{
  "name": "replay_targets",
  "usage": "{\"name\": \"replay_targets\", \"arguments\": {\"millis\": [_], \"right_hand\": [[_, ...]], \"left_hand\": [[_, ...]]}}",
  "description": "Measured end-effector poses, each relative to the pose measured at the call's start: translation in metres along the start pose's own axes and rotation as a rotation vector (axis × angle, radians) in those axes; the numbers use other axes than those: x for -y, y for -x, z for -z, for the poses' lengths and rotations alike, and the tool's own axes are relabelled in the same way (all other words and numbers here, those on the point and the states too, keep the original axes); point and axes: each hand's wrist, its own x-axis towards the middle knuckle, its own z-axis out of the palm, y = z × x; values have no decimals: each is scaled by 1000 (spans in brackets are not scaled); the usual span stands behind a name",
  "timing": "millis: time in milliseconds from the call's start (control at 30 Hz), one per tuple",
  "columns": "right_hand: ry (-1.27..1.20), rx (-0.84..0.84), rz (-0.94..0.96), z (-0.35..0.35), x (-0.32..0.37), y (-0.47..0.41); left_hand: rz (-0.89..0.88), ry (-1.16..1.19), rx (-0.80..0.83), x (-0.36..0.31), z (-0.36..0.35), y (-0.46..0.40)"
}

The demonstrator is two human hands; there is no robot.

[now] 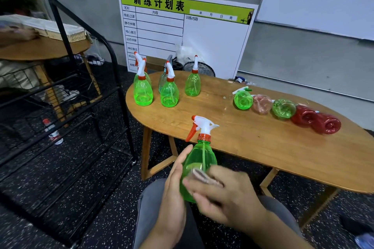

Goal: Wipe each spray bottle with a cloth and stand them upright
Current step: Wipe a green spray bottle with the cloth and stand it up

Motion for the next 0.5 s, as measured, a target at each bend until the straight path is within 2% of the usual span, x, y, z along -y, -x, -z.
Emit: {"name": "replay_targets", "arguments": {"millis": [67,133,200,300,367,433,500], "right_hand": [[59,55,140,2,2,8],[61,54,143,4,-1,9],[3,-34,-19,7,-10,2],[-133,-196,-359,12,-27,-16],[-163,-213,-436,5,-31,-20],[-151,-195,-378,-3,-24,-16],[-86,-156,-239,-9,-13,-5]], "left_hand": [[8,22,-12,-2,0,0],[-17,11,-5,-2,0,0],[-39,-26,22,-1,0,0],[-62,-78,35,3,3,-2],[-65,-96,35,4,3,-3],[-60,-85,38,3,2,-2],[-39,-73,28,3,4,-2]]}}
